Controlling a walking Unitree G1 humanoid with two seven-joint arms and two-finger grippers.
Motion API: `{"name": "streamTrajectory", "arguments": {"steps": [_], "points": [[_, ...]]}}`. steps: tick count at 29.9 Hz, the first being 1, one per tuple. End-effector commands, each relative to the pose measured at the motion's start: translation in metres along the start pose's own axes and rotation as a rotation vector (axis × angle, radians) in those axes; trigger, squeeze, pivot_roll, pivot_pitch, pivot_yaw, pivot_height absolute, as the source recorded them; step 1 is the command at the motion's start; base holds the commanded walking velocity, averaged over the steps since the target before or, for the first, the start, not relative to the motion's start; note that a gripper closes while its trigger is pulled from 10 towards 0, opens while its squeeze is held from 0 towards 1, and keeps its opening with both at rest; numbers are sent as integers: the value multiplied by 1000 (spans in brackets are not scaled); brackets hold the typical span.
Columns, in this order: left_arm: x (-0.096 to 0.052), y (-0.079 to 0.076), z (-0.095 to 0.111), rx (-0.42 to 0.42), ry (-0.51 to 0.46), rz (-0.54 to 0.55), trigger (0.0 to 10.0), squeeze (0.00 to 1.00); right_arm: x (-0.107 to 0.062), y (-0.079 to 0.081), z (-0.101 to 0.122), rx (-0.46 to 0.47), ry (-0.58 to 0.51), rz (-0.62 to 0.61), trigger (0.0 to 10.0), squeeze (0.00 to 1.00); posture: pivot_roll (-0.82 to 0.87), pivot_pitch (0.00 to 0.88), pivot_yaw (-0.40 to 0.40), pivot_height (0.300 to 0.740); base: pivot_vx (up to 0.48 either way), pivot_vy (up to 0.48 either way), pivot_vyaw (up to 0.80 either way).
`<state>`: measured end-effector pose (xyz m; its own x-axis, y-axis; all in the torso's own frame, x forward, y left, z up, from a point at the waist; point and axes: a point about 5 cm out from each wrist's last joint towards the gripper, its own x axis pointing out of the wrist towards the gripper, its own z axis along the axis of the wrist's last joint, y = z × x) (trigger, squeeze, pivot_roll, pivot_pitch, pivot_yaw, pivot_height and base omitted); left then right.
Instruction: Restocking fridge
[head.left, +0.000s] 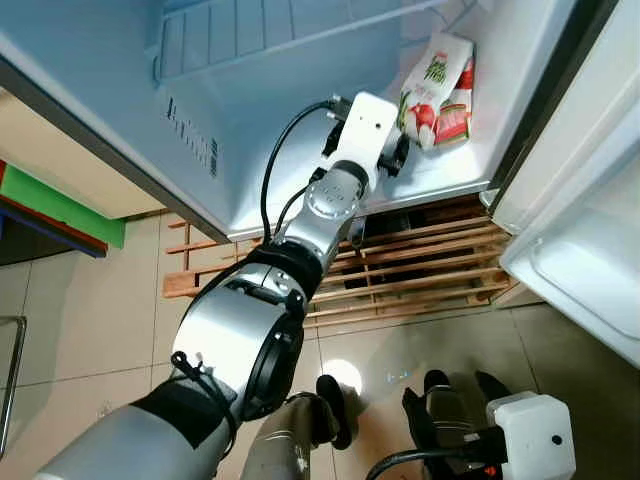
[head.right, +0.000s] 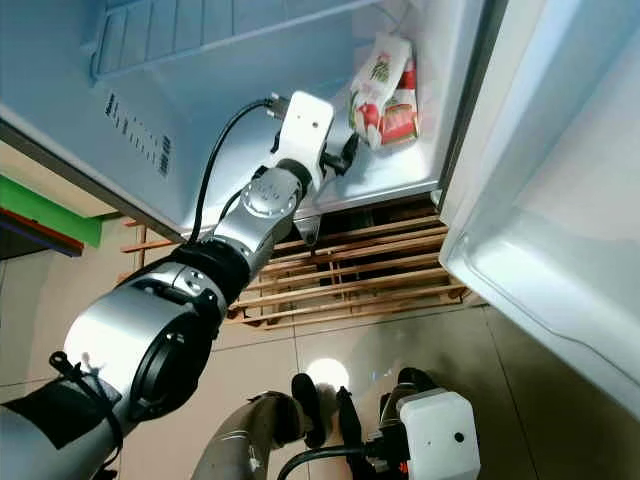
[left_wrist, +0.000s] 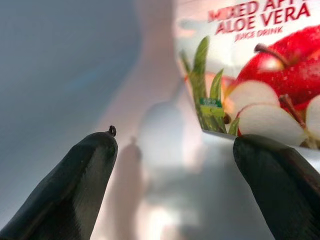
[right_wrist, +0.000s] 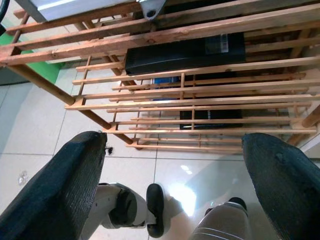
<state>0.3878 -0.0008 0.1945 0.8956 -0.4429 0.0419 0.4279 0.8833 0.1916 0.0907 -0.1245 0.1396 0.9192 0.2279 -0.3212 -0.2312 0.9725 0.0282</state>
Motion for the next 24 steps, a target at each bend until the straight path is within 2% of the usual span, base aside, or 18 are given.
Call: {"name": "streamTrajectory", "arguments": {"steps": [1,6,7,11,18,21,24], "points": [[-5,-8,-16,-5,41,-49,10000,0,1,1,-6,19,33,14,10000,118,-446,298,250,740,0,0,0],[-12,-6,-33,-1,98,-78,10000,0,7,0,-6,16,27,30,10000,118,-426,287,242,740,0,0,0],[-16,-6,-44,-15,129,-98,10000,0,10,-2,-6,11,22,36,10000,118,-412,274,236,740,0,0,0],[-20,-5,-50,-9,139,-106,10000,0,14,-3,-5,3,12,45,10000,118,-403,266,234,740,0,0,0],[-21,22,-40,-24,41,-79,10000,0,27,-11,-3,-18,-20,39,10000,118,-385,204,244,740,0,0,0],[-26,43,-35,-78,-27,-75,10000,0,35,-19,0,-32,-52,22,10000,122,-364,163,246,740,0,0,0],[-33,53,-38,-122,-58,-63,10000,0,42,-25,2,-32,-71,10,10000,118,-339,124,241,740,0,0,0]]}}
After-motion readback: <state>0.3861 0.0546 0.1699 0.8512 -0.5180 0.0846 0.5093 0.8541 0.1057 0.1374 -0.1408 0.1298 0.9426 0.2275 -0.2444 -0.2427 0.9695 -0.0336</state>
